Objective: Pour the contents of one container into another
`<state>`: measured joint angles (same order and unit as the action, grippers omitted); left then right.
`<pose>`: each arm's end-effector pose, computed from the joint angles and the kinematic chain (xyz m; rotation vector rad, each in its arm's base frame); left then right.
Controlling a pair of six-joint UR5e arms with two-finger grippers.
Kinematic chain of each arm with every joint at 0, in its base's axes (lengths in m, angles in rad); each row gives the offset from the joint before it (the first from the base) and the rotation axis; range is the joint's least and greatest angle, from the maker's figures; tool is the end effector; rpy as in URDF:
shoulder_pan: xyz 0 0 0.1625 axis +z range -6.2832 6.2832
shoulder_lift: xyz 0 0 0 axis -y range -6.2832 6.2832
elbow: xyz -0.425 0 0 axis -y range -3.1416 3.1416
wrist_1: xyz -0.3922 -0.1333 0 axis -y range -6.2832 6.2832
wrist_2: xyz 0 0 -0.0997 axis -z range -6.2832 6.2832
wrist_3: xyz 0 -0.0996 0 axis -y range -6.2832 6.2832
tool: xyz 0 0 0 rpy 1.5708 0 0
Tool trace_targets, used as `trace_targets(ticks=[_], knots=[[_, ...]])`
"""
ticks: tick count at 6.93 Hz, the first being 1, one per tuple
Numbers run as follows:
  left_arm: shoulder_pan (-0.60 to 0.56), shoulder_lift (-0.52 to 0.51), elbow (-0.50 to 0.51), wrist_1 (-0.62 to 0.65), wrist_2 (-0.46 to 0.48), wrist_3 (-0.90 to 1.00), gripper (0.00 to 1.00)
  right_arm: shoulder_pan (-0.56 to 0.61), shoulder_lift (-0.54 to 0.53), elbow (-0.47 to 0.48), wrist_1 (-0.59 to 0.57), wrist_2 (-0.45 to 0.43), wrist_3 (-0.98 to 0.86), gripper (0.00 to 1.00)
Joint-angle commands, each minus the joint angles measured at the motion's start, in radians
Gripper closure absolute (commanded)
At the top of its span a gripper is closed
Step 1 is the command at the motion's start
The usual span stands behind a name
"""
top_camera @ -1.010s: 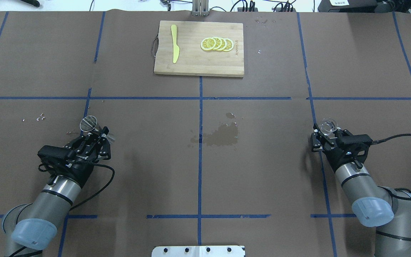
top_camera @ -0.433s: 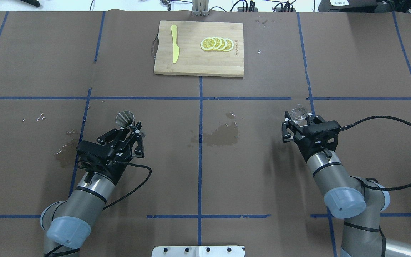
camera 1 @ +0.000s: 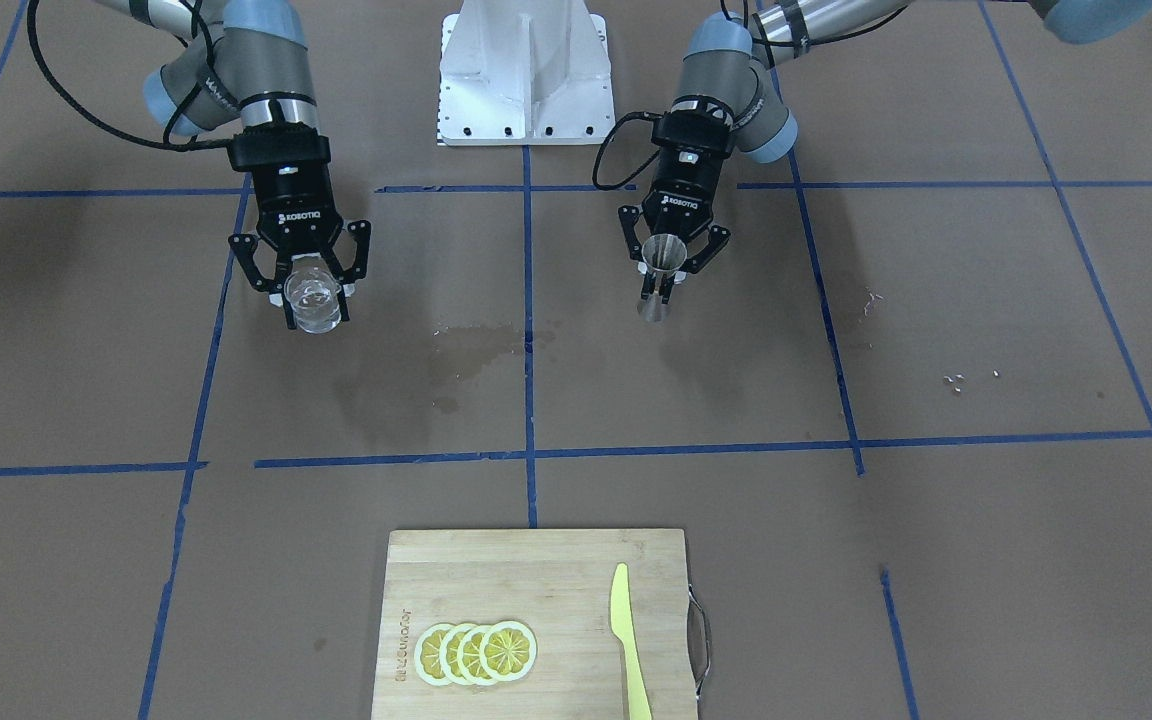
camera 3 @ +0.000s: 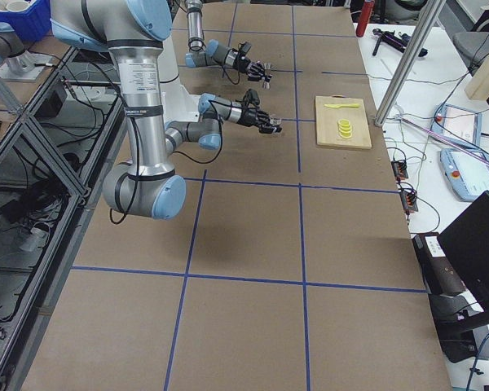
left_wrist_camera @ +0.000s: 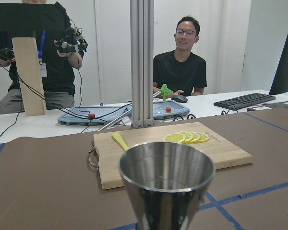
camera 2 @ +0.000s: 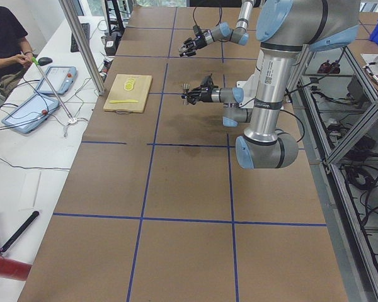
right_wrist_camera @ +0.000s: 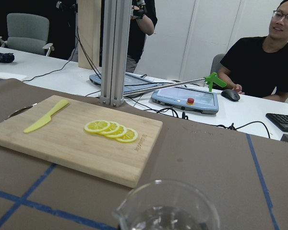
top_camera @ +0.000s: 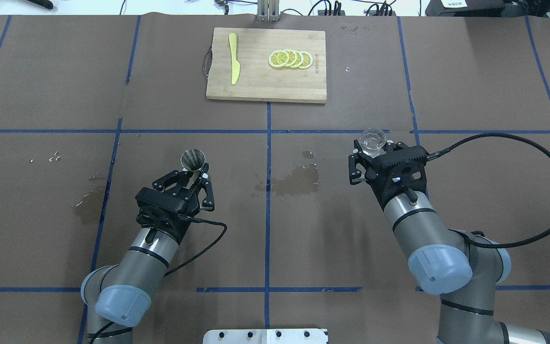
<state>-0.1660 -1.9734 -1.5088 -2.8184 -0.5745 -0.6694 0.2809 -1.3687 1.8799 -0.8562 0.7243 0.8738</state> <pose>0.5446 -0.3112 0.3219 1.3538 0.8230 -0.2156 -0.4451 -0.3448 0.3155 1.1739 -0.6599 0.1668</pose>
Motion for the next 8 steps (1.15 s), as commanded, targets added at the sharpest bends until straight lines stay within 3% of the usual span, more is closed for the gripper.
trace_targets(ticks=[1, 3, 8], knots=[[-0.006, -0.067, 0.032, 0.036, -0.037, 0.008, 1.0, -0.02, 0.112, 0.085, -0.255, 0.004, 0.001, 0.93], [-0.024, -0.154, 0.033, 0.129, -0.1, 0.002, 1.0, -0.031, 0.199, 0.094, -0.361, -0.002, 0.002, 0.95], [-0.033, -0.261, 0.157, 0.139, -0.11, 0.002, 1.0, -0.043, 0.327, 0.14, -0.641, -0.002, -0.024, 0.94]])
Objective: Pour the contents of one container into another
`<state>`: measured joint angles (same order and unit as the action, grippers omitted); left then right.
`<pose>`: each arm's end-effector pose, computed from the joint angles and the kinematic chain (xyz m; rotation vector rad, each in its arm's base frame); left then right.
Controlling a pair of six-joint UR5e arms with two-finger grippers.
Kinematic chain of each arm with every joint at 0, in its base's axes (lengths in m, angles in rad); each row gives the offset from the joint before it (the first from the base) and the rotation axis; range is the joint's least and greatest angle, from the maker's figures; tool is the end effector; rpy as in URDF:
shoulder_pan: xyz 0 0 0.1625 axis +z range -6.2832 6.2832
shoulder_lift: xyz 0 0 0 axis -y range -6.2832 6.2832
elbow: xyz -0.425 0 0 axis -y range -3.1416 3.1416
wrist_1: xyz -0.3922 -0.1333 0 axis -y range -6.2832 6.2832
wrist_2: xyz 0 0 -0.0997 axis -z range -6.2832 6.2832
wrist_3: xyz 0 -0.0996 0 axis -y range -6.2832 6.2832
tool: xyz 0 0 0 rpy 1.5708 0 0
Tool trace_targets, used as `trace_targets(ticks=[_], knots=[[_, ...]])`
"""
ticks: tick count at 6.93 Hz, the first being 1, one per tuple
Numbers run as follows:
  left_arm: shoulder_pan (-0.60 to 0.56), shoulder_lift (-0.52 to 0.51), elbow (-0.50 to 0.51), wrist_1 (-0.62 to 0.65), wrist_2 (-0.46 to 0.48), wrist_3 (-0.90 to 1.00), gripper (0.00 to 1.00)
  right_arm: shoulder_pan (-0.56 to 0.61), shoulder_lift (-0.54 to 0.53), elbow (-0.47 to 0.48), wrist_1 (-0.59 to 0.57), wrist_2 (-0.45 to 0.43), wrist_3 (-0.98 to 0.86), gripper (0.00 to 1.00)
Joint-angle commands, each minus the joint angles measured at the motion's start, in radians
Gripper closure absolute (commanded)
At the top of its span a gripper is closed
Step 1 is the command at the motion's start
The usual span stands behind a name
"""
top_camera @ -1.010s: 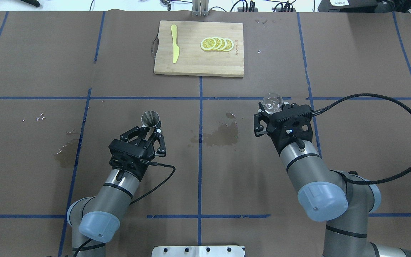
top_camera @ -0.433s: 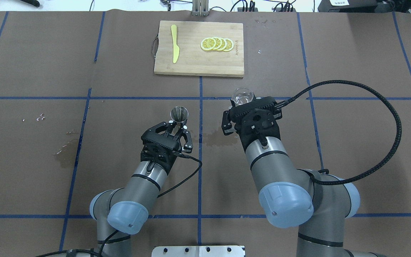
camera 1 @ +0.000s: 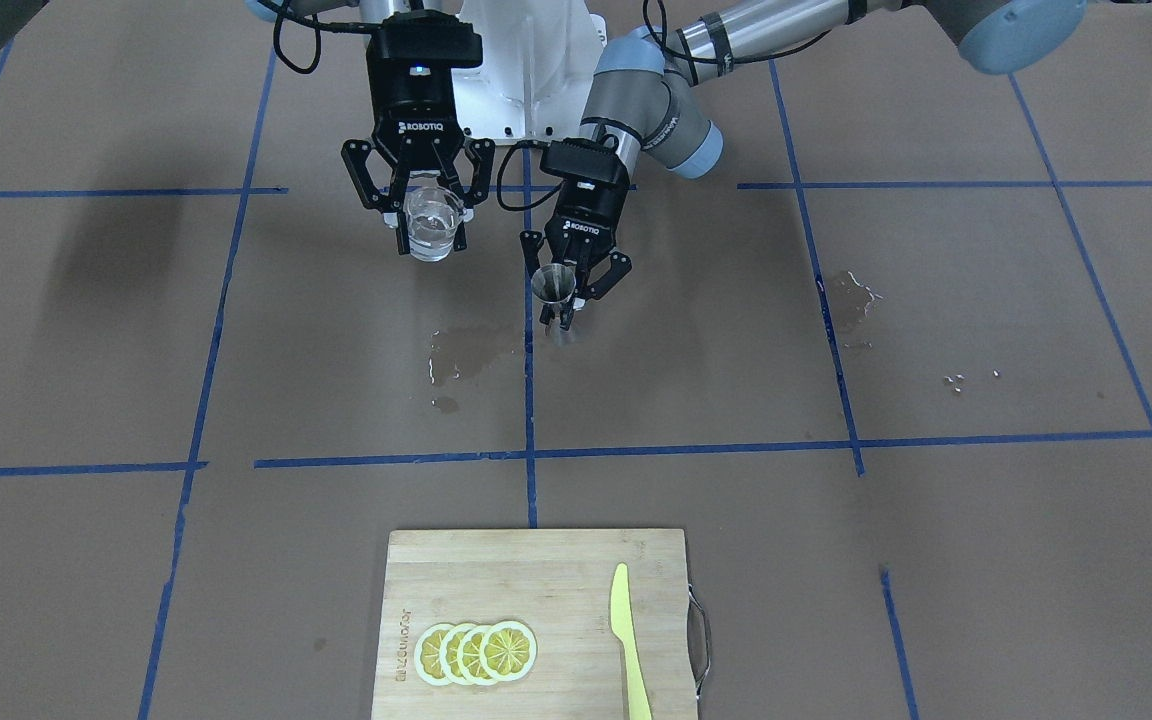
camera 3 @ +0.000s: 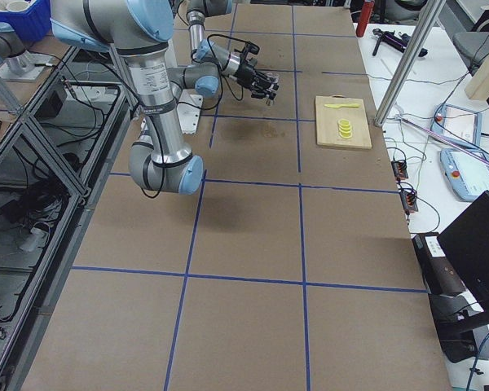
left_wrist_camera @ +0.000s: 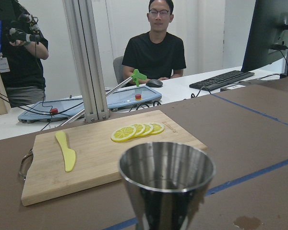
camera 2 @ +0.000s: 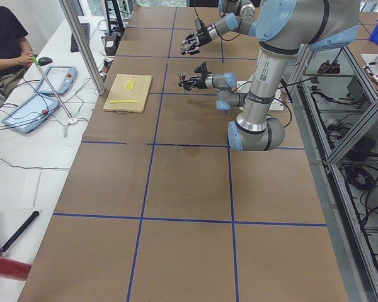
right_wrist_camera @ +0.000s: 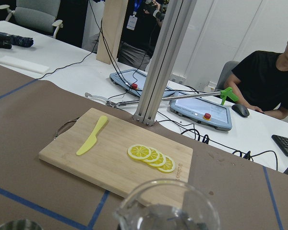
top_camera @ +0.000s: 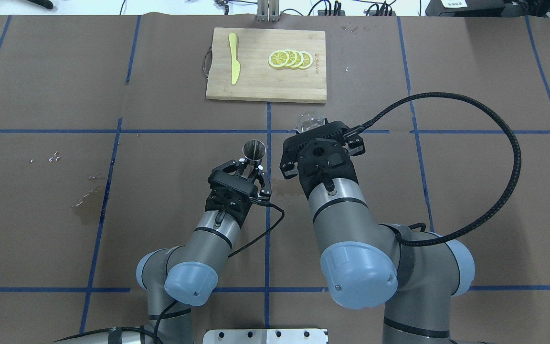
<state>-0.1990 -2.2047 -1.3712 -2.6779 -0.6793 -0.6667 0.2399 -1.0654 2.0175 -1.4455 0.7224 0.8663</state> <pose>0.6180 -0.3397 0.2421 1.3148 0.8279 -0.1294 -0.4736 -0.3300 0.1582 1.1270 -0.5465 0.0543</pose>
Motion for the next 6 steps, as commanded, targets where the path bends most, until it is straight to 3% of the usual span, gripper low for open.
trace_targets(ticks=[1, 6], knots=[[0.001, -0.053, 0.044, -0.002, -0.005, -0.005, 1.0, -0.001, 0.057, 0.001, -0.094, 0.0, -0.067, 0.94], [0.001, -0.079, 0.061, -0.002, -0.006, -0.007, 1.0, -0.002, 0.102, -0.005, -0.223, 0.002, -0.215, 0.94]])
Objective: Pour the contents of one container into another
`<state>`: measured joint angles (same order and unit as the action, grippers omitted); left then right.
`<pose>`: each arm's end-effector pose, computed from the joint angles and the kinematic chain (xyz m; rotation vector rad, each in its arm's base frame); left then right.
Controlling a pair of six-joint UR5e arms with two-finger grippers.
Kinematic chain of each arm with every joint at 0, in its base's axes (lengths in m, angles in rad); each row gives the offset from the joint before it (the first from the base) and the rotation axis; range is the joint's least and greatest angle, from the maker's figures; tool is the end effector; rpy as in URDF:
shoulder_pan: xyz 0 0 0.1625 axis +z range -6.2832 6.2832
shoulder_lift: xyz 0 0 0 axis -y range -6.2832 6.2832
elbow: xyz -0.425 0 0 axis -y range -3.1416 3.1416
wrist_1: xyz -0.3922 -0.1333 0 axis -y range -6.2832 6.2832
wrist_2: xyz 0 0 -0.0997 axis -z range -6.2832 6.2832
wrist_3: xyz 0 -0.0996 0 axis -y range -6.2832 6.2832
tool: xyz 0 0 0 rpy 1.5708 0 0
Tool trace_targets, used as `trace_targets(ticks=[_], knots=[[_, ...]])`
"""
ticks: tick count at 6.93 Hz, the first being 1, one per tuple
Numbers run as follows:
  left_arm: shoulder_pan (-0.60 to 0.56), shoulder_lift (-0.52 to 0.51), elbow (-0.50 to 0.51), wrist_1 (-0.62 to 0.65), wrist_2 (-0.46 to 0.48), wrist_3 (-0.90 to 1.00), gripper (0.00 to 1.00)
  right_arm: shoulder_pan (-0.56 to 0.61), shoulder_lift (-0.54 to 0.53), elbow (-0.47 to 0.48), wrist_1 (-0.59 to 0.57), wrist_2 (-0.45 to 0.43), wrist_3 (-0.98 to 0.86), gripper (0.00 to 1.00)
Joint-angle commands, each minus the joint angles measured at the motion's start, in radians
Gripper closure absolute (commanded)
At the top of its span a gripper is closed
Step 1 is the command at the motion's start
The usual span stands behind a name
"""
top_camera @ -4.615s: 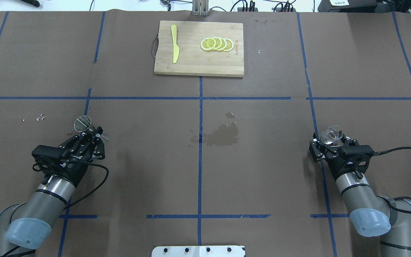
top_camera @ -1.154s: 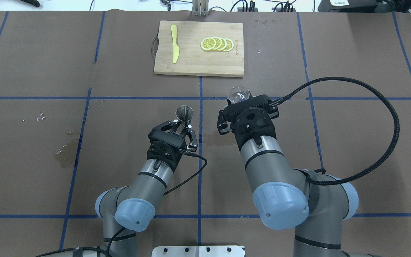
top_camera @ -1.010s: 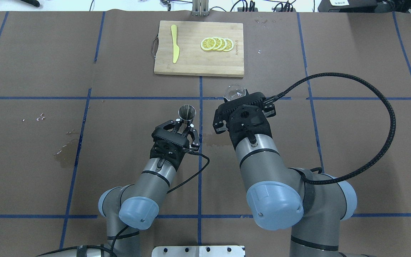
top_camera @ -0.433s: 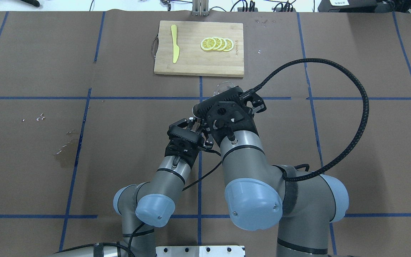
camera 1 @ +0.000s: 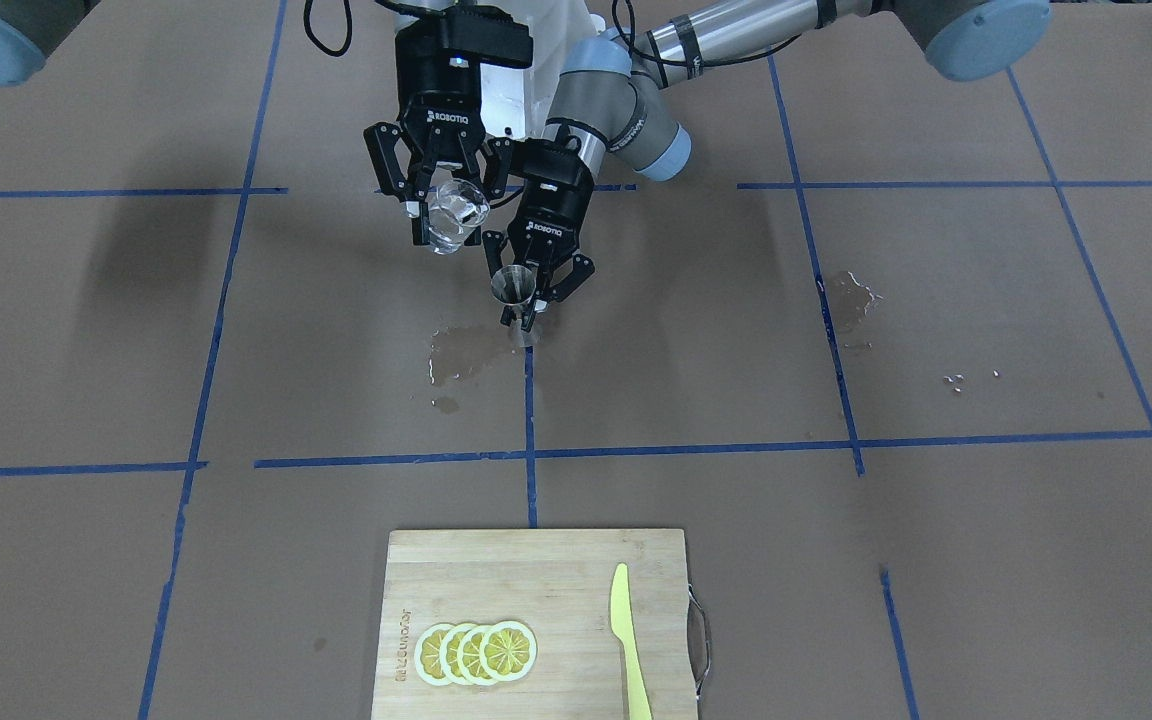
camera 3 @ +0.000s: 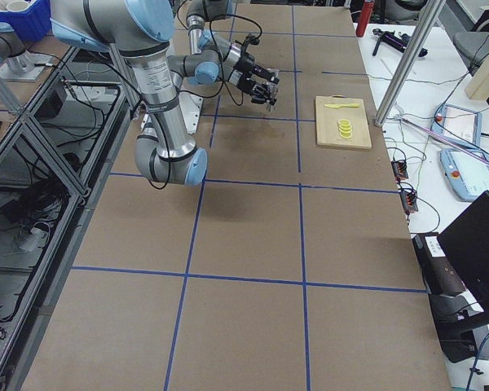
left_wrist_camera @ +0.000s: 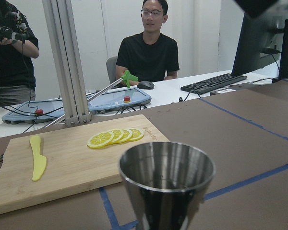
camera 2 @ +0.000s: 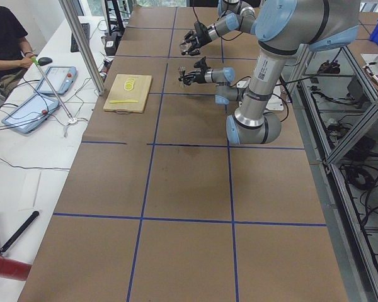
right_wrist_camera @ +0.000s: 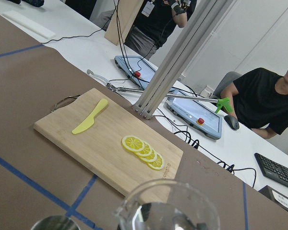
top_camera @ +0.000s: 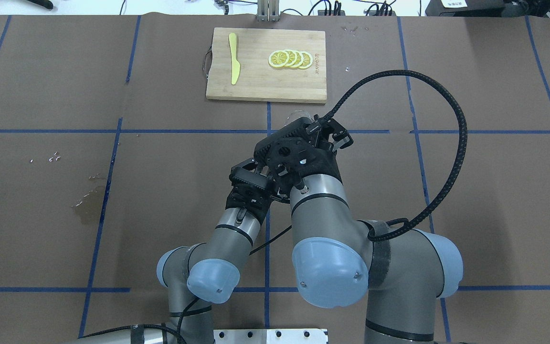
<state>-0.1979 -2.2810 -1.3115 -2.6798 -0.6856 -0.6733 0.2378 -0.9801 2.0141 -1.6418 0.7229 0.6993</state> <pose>0.6393 -0.3428 0.2148 1.3127 0.8531 -0.1395 -0.4839 -0.3313 0.1342 1.1305 -0.3543 -0.1501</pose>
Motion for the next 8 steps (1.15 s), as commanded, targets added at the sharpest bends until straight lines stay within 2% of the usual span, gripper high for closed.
trace_targets(ticks=[1, 8], knots=[[0.0, -0.009, 0.001, 0.0, 0.0, 0.001, 1.0, -0.002, 0.02, -0.003, -0.055, 0.001, -0.056, 0.94], [0.002, -0.009, 0.003, 0.0, 0.0, 0.001, 1.0, 0.0, 0.046, -0.018, -0.133, 0.001, -0.254, 0.95]])
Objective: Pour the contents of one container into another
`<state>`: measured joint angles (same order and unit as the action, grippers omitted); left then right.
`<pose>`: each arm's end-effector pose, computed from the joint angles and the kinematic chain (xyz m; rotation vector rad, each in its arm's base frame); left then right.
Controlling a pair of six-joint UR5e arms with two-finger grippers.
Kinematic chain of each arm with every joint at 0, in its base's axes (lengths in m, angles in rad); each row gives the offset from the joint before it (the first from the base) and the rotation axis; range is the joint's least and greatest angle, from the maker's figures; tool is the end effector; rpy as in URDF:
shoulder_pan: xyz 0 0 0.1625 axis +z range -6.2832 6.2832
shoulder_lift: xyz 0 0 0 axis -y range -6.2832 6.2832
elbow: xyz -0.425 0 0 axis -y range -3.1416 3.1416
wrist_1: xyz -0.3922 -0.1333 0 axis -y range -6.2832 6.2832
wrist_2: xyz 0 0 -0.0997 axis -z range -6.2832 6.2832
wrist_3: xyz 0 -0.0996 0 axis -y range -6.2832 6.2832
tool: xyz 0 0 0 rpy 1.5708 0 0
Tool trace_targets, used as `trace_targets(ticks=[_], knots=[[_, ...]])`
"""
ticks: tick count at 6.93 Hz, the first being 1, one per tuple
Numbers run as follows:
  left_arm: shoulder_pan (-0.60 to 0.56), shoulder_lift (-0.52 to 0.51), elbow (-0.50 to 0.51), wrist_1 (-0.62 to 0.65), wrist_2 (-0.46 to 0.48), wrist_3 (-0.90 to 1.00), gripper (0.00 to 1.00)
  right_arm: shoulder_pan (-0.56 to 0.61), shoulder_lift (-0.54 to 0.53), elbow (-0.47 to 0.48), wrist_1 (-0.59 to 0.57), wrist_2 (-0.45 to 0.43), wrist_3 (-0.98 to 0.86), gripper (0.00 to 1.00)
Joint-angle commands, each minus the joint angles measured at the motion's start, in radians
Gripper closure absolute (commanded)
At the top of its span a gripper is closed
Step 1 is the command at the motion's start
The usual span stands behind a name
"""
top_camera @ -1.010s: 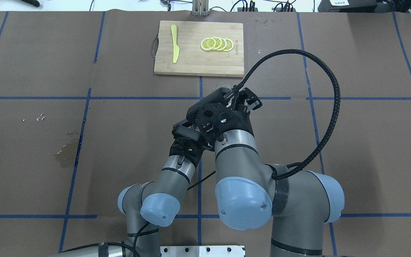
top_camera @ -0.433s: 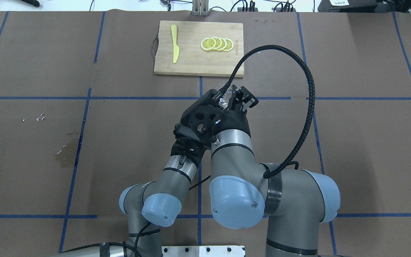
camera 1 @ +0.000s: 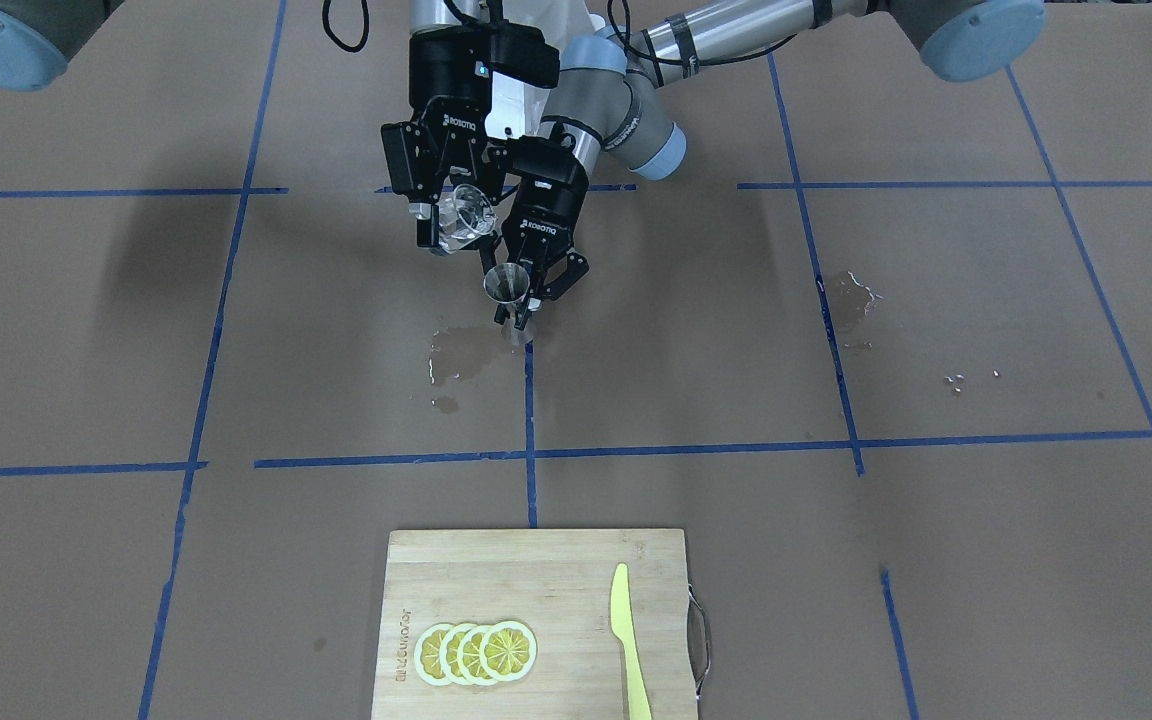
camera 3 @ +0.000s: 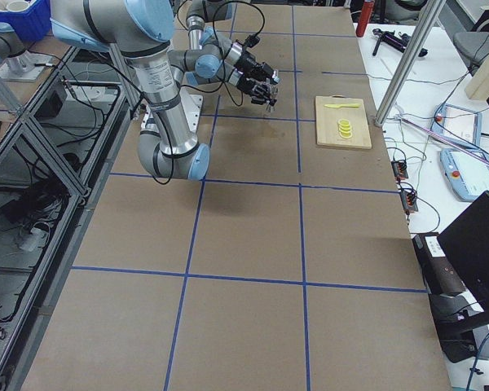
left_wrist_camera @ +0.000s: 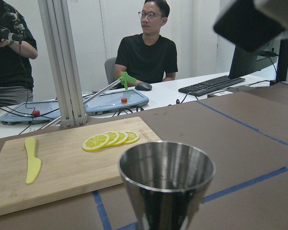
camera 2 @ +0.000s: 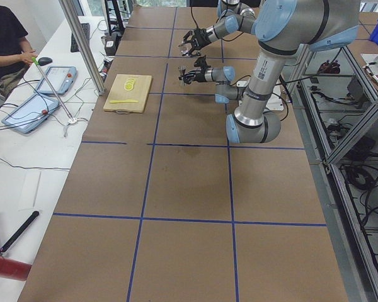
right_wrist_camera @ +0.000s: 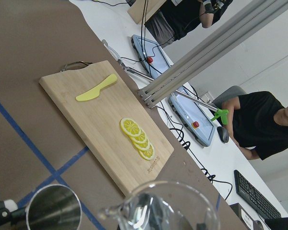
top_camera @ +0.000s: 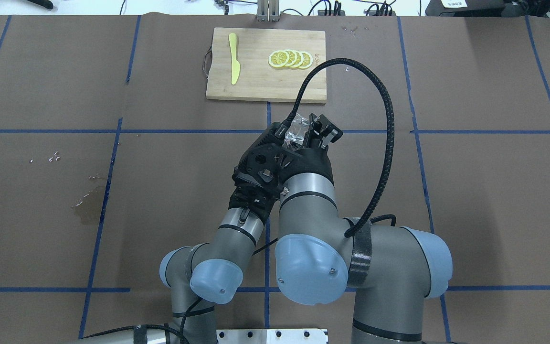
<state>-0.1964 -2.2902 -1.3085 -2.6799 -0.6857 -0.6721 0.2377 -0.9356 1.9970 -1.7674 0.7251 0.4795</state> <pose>0.6411 -0.3421 0.2097 1.3139 0.8588 -0.1409 -0.4937 -0.3335 0.1292 1.1244 -0.1511 -0.3958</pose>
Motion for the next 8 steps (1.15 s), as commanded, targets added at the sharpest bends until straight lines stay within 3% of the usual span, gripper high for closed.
trace_targets(ticks=[1, 8], knots=[[0.0, 0.0, 0.0, 0.0, 0.0, 0.0, 1.0, 0.002, 0.003, -0.001, -0.021, 0.0, -0.065, 0.95], [0.006, 0.0, -0.008, 0.0, 0.002, -0.001, 1.0, 0.02, 0.032, -0.047, -0.035, -0.001, -0.16, 0.95]])
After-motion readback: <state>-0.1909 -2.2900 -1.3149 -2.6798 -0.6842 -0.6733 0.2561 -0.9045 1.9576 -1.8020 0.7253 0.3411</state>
